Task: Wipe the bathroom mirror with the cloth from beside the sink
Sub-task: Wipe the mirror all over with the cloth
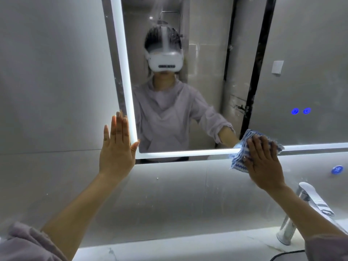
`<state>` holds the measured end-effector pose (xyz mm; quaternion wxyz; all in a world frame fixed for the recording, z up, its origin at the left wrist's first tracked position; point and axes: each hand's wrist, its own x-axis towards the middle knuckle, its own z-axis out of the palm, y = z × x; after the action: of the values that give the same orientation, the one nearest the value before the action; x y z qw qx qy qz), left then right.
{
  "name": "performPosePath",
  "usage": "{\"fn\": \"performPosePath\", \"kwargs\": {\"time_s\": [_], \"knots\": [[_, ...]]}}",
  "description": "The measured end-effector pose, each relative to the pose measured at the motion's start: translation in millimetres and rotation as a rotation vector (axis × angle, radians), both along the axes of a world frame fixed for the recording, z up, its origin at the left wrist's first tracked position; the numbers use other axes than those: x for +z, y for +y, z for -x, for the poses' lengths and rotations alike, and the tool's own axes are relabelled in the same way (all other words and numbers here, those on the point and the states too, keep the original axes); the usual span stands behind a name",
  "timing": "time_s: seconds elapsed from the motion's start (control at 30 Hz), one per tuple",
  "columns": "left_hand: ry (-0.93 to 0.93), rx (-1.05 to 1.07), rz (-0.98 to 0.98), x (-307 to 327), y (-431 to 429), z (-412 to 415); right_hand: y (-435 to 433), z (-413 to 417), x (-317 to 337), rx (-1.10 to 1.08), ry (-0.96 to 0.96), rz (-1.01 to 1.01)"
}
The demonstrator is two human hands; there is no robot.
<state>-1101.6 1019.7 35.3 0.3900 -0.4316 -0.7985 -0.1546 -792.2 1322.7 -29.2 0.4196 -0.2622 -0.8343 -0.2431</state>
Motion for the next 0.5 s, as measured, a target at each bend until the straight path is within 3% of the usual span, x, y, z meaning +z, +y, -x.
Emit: {"fn": "performPosePath", "kwargs": {"time_s": [0.27, 0.5], "knots": [[0.0, 0.004, -0.01, 0.1, 0.8, 0.0, -4.6, 20.2, 5.0, 0.039, 0.059, 0.015], [-0.003, 0.016, 0.005, 1.0, 0.1, -0.6, -40.2, 80.6, 57.8, 0.122, 0.12, -0.032]]}}
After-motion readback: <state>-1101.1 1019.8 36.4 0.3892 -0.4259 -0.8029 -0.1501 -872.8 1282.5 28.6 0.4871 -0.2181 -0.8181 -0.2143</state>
